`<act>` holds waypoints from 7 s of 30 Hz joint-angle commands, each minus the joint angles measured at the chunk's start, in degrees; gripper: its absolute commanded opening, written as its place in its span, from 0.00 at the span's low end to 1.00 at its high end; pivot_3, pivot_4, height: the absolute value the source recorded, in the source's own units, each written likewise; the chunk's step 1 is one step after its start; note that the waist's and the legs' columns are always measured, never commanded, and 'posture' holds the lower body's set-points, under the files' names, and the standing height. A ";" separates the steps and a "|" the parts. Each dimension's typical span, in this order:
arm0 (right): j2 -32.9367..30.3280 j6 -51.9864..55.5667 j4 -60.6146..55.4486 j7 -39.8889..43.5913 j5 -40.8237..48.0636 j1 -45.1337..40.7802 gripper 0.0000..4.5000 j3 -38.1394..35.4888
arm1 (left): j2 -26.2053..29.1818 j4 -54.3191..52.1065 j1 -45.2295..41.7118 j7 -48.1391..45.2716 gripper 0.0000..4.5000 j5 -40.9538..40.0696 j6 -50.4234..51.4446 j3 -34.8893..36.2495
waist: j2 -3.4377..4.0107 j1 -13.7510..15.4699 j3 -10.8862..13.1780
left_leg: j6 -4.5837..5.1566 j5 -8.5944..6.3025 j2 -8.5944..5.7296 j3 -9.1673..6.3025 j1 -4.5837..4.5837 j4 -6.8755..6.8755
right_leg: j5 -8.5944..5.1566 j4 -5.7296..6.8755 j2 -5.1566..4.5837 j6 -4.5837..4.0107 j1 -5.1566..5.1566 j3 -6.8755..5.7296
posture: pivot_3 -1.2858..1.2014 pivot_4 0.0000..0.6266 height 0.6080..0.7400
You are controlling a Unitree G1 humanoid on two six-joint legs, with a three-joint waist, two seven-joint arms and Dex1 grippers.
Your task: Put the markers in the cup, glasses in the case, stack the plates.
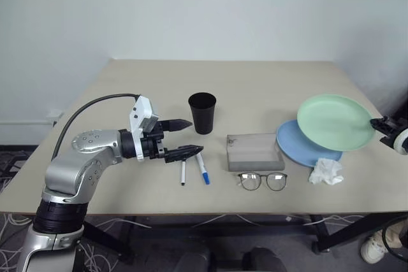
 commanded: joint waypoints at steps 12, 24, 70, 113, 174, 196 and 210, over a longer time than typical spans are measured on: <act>7.42 5.80 -15.27 -7.44 0.81 4.94 0.01 1.86 | 0.74 -0.58 -0.52 0.12 1.00 -0.30 -0.45 1.20 | 0.12 -0.09 -0.01 | 0.01 -0.02 0.00 0.00 -0.01 -0.12 | 0.03 -0.07 -0.01 -0.02 -0.07 0.02 | 0.52 0.00 0.93; 7.50 4.09 -13.33 -10.20 0.36 4.54 0.01 1.43 | 0.73 -0.37 -0.72 0.06 1.00 -0.27 -0.48 1.22 | 0.14 -0.30 0.00 | 0.00 -0.02 -0.01 0.00 -0.01 -0.14 | 0.04 -0.09 0.00 -0.01 -0.06 0.01 | 0.52 0.00 0.93; -10.98 -7.43 -28.58 25.54 -2.17 25.43 0.73 13.17 | 0.45 0.85 -1.56 -0.48 1.00 0.44 -1.22 0.77 | 0.25 -0.04 0.00 | 0.12 -0.10 0.03 -0.05 -0.04 -0.31 | 0.06 -0.56 -0.01 0.21 0.07 -0.05 | 0.52 0.00 0.93; -13.34 -10.39 -36.36 29.68 -2.02 21.57 0.01 15.00 | 0.69 0.33 -1.10 0.23 1.00 -0.01 -0.48 1.11 | 0.25 -0.06 0.01 | 0.11 -0.10 0.04 -0.02 -0.04 -0.25 | 0.13 -0.58 -0.12 0.28 0.02 -0.14 | 0.52 0.00 0.93; -7.71 -12.80 -39.74 30.63 -6.12 13.12 0.66 25.26 | -32.21 36.27 -27.01 -10.39 1.00 33.63 -18.10 -36.91 | 0.31 0.53 -0.06 | 0.30 0.04 -0.03 -0.03 -1.04 0.51 | 0.74 -0.45 -0.17 0.63 -0.61 -0.21 | 0.52 0.00 0.93; -6.95 -12.03 -40.55 29.05 -5.95 13.33 0.66 25.20 | -36.30 42.63 -26.18 -9.01 1.00 37.45 -19.89 -36.31 | 0.32 0.54 -0.07 | 0.31 0.03 -0.03 -0.03 -1.04 0.61 | 0.80 -0.45 -0.18 0.68 -0.57 -0.22 | 0.52 0.00 0.93; -6.56 -12.20 -39.97 28.70 -6.16 12.87 0.66 25.74 | -36.82 43.46 -26.18 -8.28 0.74 39.16 -20.40 -35.98 | 0.32 0.52 -0.07 | 0.32 0.03 -0.03 -0.03 -1.05 0.64 | 0.83 -0.45 -0.17 0.69 -0.57 -0.22 | 0.52 0.00 0.93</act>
